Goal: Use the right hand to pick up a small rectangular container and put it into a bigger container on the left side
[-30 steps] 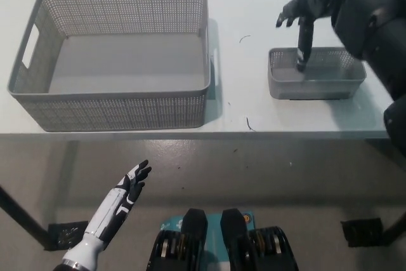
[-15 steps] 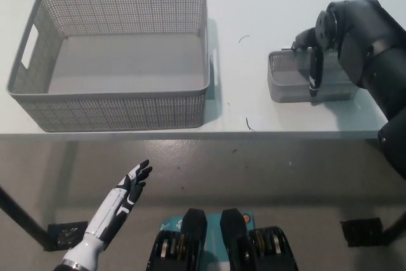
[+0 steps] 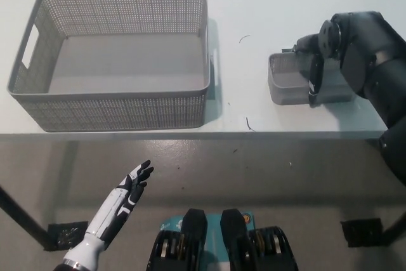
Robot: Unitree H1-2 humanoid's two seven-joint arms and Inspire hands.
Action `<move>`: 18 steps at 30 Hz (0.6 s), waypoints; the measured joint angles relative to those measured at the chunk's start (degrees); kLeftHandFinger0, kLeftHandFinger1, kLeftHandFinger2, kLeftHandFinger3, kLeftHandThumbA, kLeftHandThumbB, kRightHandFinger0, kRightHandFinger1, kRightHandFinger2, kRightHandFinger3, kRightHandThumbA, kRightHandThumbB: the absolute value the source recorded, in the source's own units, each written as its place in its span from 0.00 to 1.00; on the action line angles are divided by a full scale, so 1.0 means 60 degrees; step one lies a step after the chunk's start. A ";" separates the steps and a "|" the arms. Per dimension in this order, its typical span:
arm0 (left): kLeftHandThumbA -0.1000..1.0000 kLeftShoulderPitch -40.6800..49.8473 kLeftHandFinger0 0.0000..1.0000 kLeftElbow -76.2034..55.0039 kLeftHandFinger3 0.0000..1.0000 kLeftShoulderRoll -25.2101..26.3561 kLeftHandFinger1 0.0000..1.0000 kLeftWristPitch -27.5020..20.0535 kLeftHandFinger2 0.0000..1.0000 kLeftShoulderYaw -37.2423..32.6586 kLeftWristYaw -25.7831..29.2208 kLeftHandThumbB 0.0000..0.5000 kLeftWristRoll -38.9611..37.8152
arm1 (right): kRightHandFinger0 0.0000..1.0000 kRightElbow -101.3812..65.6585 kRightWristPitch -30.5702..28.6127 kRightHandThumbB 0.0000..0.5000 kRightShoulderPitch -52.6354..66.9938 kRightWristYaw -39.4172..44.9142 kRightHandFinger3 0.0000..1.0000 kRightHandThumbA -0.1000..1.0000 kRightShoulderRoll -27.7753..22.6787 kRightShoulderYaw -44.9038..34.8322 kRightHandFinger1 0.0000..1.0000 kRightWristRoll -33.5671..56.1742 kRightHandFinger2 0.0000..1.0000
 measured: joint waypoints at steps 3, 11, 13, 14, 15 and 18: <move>1.00 -0.0012 1.00 0.0016 1.00 -0.0001 1.00 -0.0024 1.00 0.0000 -0.0010 0.63 0.0002 | 0.36 -0.0012 -0.0001 0.34 0.0211 -0.0592 0.64 0.05 0.0001 -0.0322 0.46 0.0029 0.57; 1.00 -0.0015 1.00 0.0041 1.00 -0.0006 1.00 -0.0022 1.00 0.0002 -0.0022 0.62 0.0004 | 0.05 -0.0033 -0.0303 0.27 0.0478 -0.2108 0.52 0.00 -0.0088 -0.0450 0.37 -0.0017 0.61; 1.00 -0.0017 1.00 0.0041 1.00 -0.0006 1.00 -0.0022 1.00 0.0002 -0.0025 0.62 0.0004 | 0.04 -0.0033 -0.0382 0.29 0.0518 -0.2329 0.68 0.00 -0.0120 -0.0503 0.48 -0.0012 0.80; 1.00 -0.0016 1.00 0.0041 1.00 -0.0006 1.00 -0.0022 1.00 0.0002 -0.0027 0.62 0.0004 | 0.02 -0.0034 -0.0430 0.30 0.0549 -0.2481 0.74 0.00 -0.0139 -0.0542 0.51 -0.0010 0.85; 1.00 -0.0015 1.00 0.0042 1.00 -0.0006 1.00 -0.0022 1.00 0.0003 -0.0028 0.62 0.0004 | 0.06 -0.0034 -0.0470 0.36 0.0570 -0.2616 0.81 0.00 -0.0152 -0.0567 0.55 -0.0009 0.88; 1.00 -0.0015 1.00 0.0041 1.00 -0.0006 1.00 -0.0023 1.00 0.0004 -0.0030 0.61 0.0007 | 0.02 -0.0038 -0.0603 0.12 0.0589 -0.3044 0.74 0.00 -0.0215 -0.0702 0.44 -0.0003 0.73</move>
